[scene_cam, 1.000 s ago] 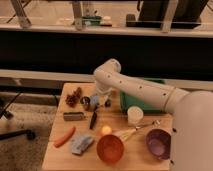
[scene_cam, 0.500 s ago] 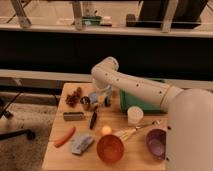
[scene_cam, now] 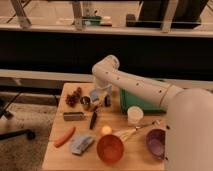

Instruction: Place sponge in plastic cup

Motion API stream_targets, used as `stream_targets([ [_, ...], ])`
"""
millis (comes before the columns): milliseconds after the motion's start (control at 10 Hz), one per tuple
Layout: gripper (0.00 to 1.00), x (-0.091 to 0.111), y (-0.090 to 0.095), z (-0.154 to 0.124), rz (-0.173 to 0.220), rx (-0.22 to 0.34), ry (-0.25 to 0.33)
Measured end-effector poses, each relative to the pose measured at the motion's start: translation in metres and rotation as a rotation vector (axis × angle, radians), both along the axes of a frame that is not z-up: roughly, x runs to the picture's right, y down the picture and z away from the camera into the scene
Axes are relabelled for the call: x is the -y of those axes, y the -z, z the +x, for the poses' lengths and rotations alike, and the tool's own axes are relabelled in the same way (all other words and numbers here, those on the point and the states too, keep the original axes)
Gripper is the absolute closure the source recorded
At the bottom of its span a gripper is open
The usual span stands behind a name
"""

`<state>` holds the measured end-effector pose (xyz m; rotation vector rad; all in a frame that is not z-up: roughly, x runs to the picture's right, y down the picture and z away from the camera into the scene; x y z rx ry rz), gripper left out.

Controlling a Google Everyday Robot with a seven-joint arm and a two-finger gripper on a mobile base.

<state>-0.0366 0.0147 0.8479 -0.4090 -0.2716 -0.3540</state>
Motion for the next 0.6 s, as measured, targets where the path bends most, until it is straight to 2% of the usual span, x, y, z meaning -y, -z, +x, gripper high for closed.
stream_targets([
  [600,0.94,0.011,-0.017,0.001,0.001,-0.011,-0.013],
])
